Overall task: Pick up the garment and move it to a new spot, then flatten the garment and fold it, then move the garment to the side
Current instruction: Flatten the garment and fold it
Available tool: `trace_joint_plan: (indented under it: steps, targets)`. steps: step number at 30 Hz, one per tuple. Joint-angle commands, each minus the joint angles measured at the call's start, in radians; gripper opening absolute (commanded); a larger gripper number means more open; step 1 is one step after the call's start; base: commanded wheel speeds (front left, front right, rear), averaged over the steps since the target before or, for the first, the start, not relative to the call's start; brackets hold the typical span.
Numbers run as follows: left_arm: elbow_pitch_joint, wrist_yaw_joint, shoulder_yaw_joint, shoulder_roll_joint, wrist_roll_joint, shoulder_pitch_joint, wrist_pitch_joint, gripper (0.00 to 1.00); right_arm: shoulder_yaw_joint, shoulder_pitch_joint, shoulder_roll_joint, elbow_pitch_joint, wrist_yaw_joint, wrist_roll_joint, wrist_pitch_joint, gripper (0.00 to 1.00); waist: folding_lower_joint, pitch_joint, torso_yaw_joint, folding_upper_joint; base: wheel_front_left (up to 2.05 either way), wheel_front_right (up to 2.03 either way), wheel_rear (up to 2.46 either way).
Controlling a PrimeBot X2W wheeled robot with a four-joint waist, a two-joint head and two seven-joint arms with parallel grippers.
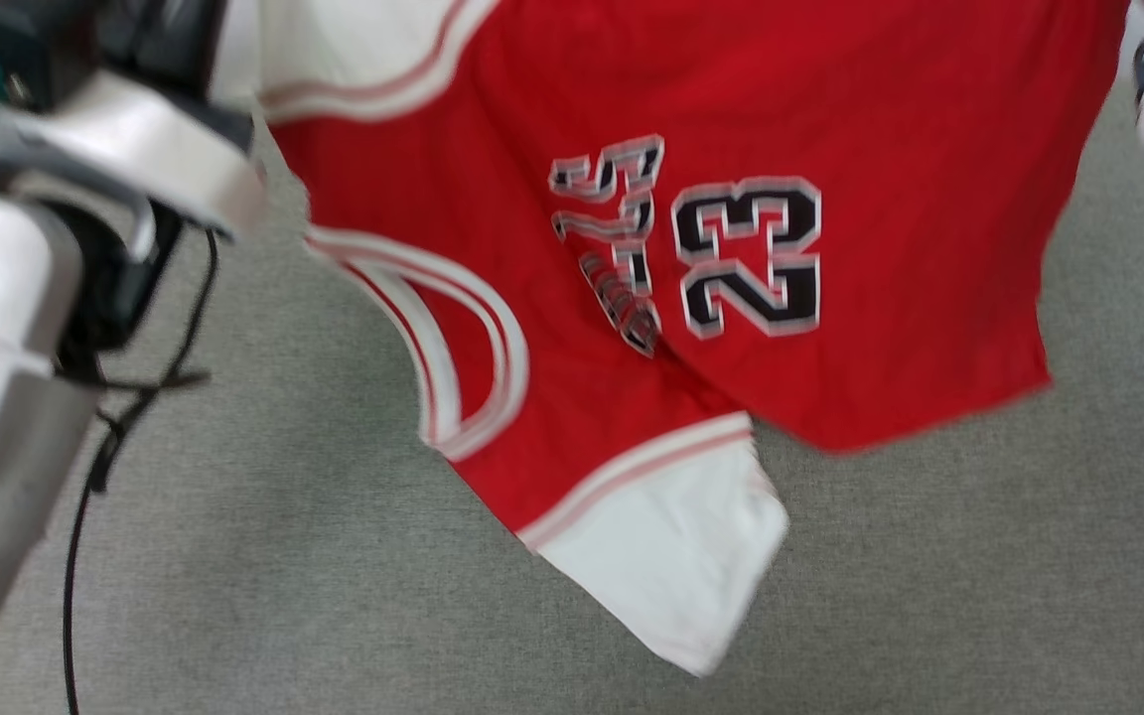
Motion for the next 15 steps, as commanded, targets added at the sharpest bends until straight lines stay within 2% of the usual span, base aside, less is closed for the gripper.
trace_joint_plan:
  steps: [1, 10, 15]
  targets:
    - [0.014, -0.011, 0.002, -0.005, 0.01, -0.051, 0.008, 0.0, -0.021, -0.037, 0.02, 0.014, -0.001, -0.02, -0.003, 0.0, 0.0, 0.038, -0.016, -0.0001, 0.0, 0.0, 0.0]
    - [0.165, -0.086, 0.012, -0.058, 0.044, -0.466, 0.049, 0.0, -0.106, -0.319, 0.085, 0.086, -0.001, -0.161, 0.039, 0.0, 0.0, 0.161, -0.019, -0.0001, 0.0, 0.0, 0.0]
    - [0.282, -0.12, 0.004, -0.081, 0.078, -0.682, 0.027, 0.0, -0.11, -0.48, 0.105, 0.135, -0.001, -0.216, 0.03, 0.0, 0.0, 0.219, -0.018, -0.0001, 0.0, 0.0, 0.0]
